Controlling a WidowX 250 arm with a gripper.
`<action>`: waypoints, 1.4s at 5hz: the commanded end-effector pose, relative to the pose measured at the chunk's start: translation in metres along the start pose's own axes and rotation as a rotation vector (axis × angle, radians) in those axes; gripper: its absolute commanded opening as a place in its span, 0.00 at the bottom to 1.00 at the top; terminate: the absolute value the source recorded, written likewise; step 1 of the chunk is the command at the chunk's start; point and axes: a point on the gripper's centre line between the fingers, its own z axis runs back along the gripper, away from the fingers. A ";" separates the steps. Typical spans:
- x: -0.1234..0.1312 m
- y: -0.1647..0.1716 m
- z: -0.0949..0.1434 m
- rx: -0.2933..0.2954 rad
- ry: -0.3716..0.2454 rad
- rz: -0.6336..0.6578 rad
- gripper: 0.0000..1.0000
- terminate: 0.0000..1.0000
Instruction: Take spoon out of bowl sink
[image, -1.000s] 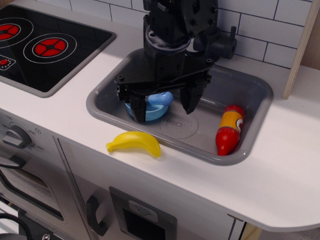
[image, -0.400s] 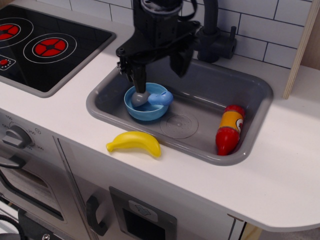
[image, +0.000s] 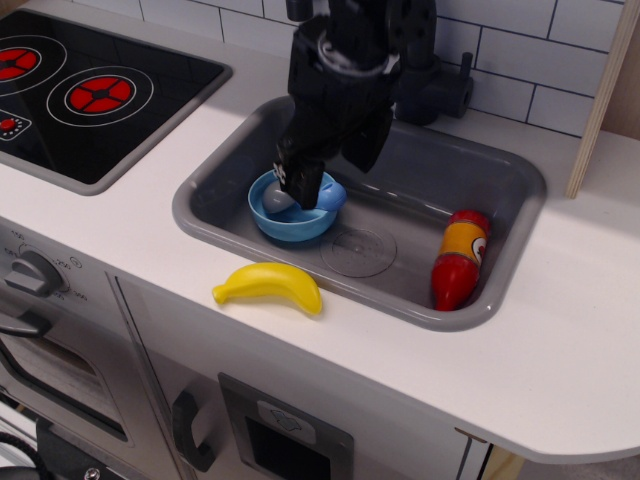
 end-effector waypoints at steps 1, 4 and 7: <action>0.020 -0.014 -0.016 -0.042 0.043 0.149 1.00 0.00; 0.013 -0.023 -0.039 0.004 0.044 0.190 1.00 0.00; 0.010 -0.024 -0.037 -0.020 0.038 0.198 0.00 0.00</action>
